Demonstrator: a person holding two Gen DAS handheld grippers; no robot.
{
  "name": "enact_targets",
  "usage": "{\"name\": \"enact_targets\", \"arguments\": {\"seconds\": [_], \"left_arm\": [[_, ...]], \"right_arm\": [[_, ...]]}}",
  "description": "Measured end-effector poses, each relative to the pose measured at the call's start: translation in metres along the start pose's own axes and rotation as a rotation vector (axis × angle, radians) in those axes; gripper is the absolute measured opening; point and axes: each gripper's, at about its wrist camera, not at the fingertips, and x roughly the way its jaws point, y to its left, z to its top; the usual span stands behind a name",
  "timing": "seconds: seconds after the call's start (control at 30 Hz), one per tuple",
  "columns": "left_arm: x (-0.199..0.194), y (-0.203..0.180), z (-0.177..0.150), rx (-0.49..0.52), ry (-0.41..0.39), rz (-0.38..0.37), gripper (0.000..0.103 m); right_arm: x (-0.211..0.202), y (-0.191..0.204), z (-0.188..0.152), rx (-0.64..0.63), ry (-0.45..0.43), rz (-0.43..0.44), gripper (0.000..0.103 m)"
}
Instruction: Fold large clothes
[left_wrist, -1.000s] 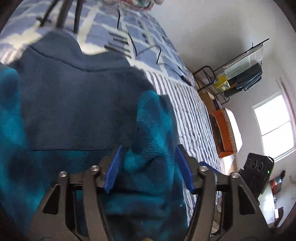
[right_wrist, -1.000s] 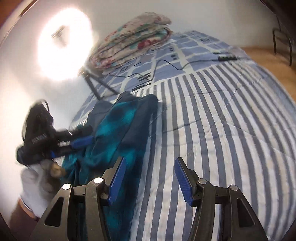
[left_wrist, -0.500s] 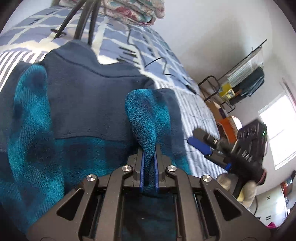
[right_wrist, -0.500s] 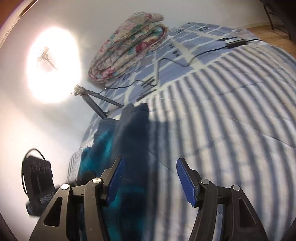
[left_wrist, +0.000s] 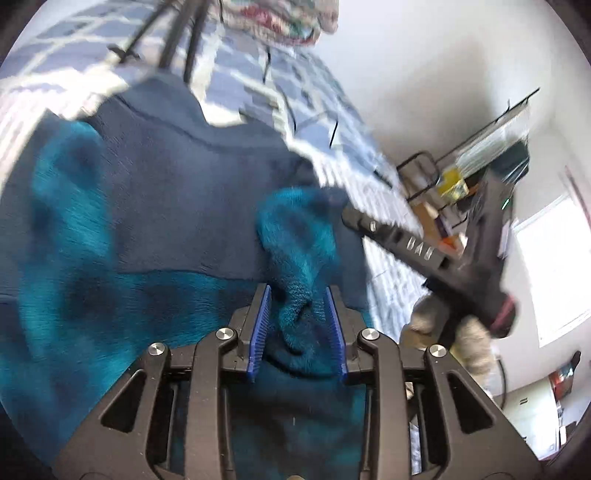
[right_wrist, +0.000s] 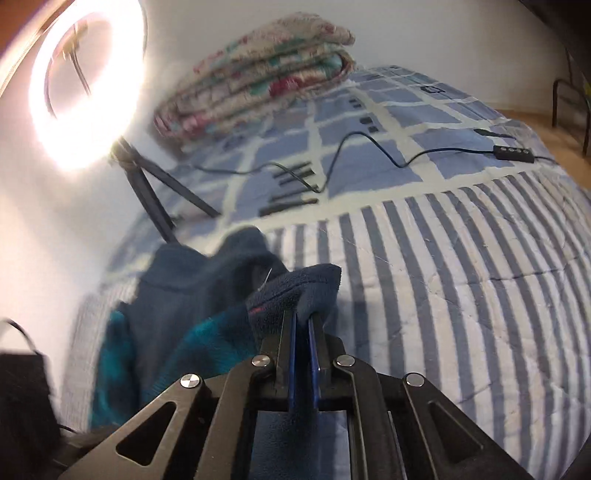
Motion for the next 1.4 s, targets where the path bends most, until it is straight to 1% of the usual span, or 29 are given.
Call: {"name": "enact_targets", "arguments": {"seconds": [0.03, 0.07, 0.13, 0.17, 0.23, 0.27, 0.3, 0.33, 0.37, 0.4, 0.47, 0.5, 0.57, 0.6, 0.67, 0.73, 0.77, 0.8, 0.83, 0.9, 0.93, 0.97, 1.0, 1.07, 1.1, 1.13, 1.17, 1.27, 1.4], "left_arm": [[-0.016, 0.000, 0.001, 0.001, -0.013, -0.010, 0.029], [-0.031, 0.001, 0.001, 0.010, -0.022, -0.013, 0.029], [-0.066, 0.004, -0.003, 0.046, -0.051, 0.019, 0.029], [-0.083, 0.007, -0.007, 0.078, -0.069, 0.045, 0.029], [-0.109, 0.014, -0.016, 0.126, -0.100, 0.104, 0.030], [-0.121, 0.021, -0.020, 0.151, -0.112, 0.135, 0.030], [-0.126, 0.027, -0.022, 0.167, -0.119, 0.158, 0.030], [-0.134, 0.036, -0.026, 0.181, -0.130, 0.198, 0.030], [-0.139, 0.044, -0.029, 0.184, -0.135, 0.220, 0.030], [-0.142, 0.055, -0.033, 0.176, -0.134, 0.225, 0.030], [-0.137, 0.074, -0.039, 0.142, -0.101, 0.210, 0.030], [-0.131, 0.079, -0.043, 0.143, -0.084, 0.212, 0.030], [-0.114, 0.082, -0.050, 0.191, -0.056, 0.224, 0.030], [-0.105, 0.079, -0.052, 0.208, -0.046, 0.230, 0.030], [-0.082, 0.077, -0.055, 0.233, -0.025, 0.267, 0.030], [-0.064, 0.075, -0.056, 0.255, -0.014, 0.303, 0.030], [-0.060, 0.069, -0.057, 0.287, -0.025, 0.328, 0.030], [-0.060, 0.067, -0.057, 0.296, -0.021, 0.338, 0.030], [-0.064, 0.065, -0.055, 0.281, -0.020, 0.338, 0.030], [-0.079, 0.065, -0.055, 0.233, -0.028, 0.309, 0.030], [-0.093, 0.064, -0.056, 0.211, -0.035, 0.285, 0.030], [-0.111, 0.059, -0.061, 0.204, -0.046, 0.269, 0.030], [-0.124, 0.054, -0.064, 0.210, -0.054, 0.268, 0.030], [-0.164, 0.039, -0.080, 0.226, -0.080, 0.258, 0.033], [-0.178, 0.034, -0.086, 0.226, -0.086, 0.246, 0.036], [-0.196, 0.028, -0.095, 0.227, -0.092, 0.229, 0.044], [-0.211, 0.021, -0.102, 0.232, -0.097, 0.223, 0.048], [-0.265, -0.005, -0.133, 0.274, -0.109, 0.219, 0.048], [-0.319, -0.031, -0.168, 0.300, -0.107, 0.211, 0.050]], "right_arm": [[-0.006, -0.001, 0.000, -0.003, -0.008, -0.017, 0.021], [-0.016, -0.002, -0.001, 0.000, -0.028, -0.017, 0.023], [-0.045, -0.006, -0.007, 0.012, -0.069, 0.040, 0.023], [-0.057, -0.005, -0.012, 0.008, -0.068, 0.093, 0.023], [-0.074, 0.003, -0.026, -0.026, -0.032, 0.171, 0.023], [-0.078, 0.009, -0.033, -0.056, -0.011, 0.186, 0.023], [-0.080, 0.017, -0.041, -0.092, 0.014, 0.188, 0.023], [-0.081, 0.026, -0.054, -0.132, 0.038, 0.174, 0.023], [-0.080, 0.032, -0.063, -0.150, 0.054, 0.178, 0.023], [-0.075, 0.037, -0.071, -0.158, 0.076, 0.187, 0.023], [-0.060, 0.050, -0.086, -0.180, 0.113, 0.204, 0.023], [-0.053, 0.057, -0.091, -0.206, 0.125, 0.193, 0.023], [-0.038, 0.070, -0.100, -0.263, 0.149, 0.162, 0.023], [-0.029, 0.077, -0.104, -0.300, 0.164, 0.126, 0.023], [-0.016, 0.082, -0.110, -0.338, 0.175, 0.080, 0.022], [-0.014, 0.081, -0.110, -0.336, 0.164, 0.081, 0.021], [-0.015, 0.079, -0.108, -0.331, 0.172, 0.088, 0.021], [-0.018, 0.076, -0.106, -0.318, 0.177, 0.100, 0.021], [-0.022, 0.071, -0.102, -0.285, 0.179, 0.129, 0.022], [-0.043, 0.057, -0.097, -0.180, 0.165, 0.206, 0.023], [-0.062, 0.046, -0.097, -0.121, 0.145, 0.247, 0.024], [-0.080, 0.040, -0.100, -0.101, 0.131, 0.259, 0.025], [-0.092, 0.038, -0.103, -0.101, 0.122, 0.257, 0.025], [-0.135, 0.030, -0.118, -0.105, 0.109, 0.253, 0.026], [-0.154, 0.028, -0.126, -0.105, 0.106, 0.254, 0.027], [-0.169, 0.025, -0.134, -0.105, 0.101, 0.253, 0.028], [-0.191, 0.022, -0.143, -0.105, 0.094, 0.250, 0.028], [-0.244, 0.020, -0.167, -0.117, 0.072, 0.237, 0.028], [-0.302, 0.027, -0.198, -0.146, 0.059, 0.213, 0.028]]}}
